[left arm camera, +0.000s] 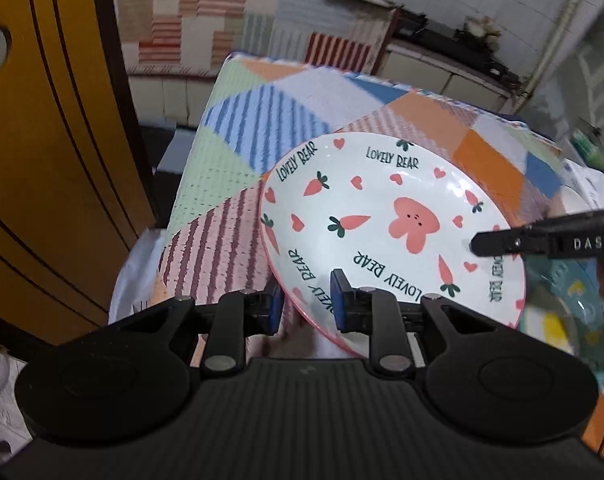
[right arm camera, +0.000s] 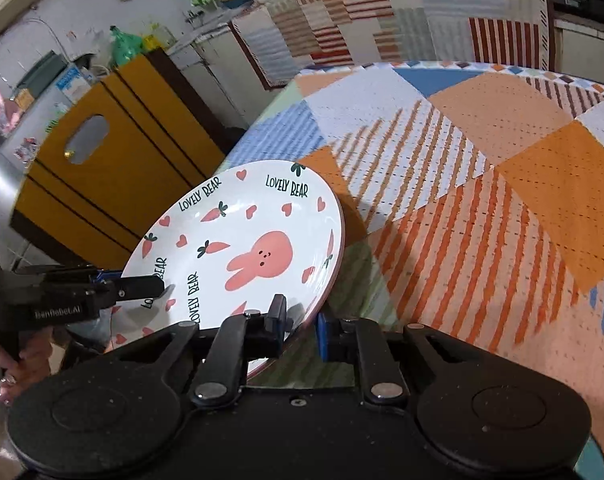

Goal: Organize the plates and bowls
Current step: 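Carry the bunny plate with both grippers and lower it onto the egg plate, then open both grippers and withdraw from the plate stack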

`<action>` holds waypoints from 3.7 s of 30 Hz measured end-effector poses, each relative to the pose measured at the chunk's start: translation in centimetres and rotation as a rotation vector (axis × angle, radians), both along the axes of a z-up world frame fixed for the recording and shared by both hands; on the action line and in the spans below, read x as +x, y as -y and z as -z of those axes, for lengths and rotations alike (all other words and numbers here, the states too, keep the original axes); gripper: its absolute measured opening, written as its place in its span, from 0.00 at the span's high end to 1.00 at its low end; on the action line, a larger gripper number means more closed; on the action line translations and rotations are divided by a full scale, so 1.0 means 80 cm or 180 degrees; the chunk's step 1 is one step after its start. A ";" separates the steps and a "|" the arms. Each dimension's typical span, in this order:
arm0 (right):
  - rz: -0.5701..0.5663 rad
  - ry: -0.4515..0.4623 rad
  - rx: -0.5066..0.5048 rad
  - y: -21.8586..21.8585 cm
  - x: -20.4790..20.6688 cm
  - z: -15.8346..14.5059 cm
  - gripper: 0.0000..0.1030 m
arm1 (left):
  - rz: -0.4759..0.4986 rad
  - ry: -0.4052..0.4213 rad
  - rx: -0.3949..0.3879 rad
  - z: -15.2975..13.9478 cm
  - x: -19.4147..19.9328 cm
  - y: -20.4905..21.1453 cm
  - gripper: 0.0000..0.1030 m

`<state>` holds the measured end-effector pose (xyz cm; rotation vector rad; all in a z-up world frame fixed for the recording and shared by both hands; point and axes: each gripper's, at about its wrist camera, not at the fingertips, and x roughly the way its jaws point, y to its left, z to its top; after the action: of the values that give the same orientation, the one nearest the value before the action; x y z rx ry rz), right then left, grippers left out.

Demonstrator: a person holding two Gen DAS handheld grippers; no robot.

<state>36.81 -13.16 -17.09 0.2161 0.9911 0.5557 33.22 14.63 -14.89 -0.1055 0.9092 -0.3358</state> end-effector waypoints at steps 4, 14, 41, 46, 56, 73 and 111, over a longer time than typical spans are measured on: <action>-0.0012 0.0159 0.0026 0.012 -0.034 -0.027 0.81 | 0.0089 0.0030 -0.0078 -0.032 -0.027 0.009 0.78; 0.0226 0.0526 0.0022 0.070 -0.129 -0.072 0.81 | 0.0416 0.0054 -0.0400 -0.060 -0.075 0.045 0.78; 0.1183 0.0028 -0.0177 0.160 -0.224 -0.026 0.81 | 0.1005 -0.0512 -0.0057 -0.006 -0.079 0.176 0.77; 0.1232 -0.0101 -0.0142 0.160 -0.217 -0.013 0.81 | 0.1037 -0.0592 0.0148 -0.007 -0.069 0.185 0.76; 0.1301 -0.0309 -0.0205 0.161 -0.214 -0.009 0.79 | 0.0991 -0.0720 0.0312 -0.004 -0.066 0.201 0.75; 0.1193 -0.0463 -0.1263 0.105 -0.196 -0.031 0.67 | 0.0925 -0.0905 0.0204 0.011 -0.064 0.200 0.74; 0.1271 0.0767 -0.1250 0.192 -0.411 -0.141 0.60 | 0.0865 -0.0117 0.0850 -0.122 -0.239 0.280 0.74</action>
<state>3.93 -28.52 -5.84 -0.0071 0.7756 0.0152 14.13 -7.78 -5.15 0.2608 0.9987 -0.4617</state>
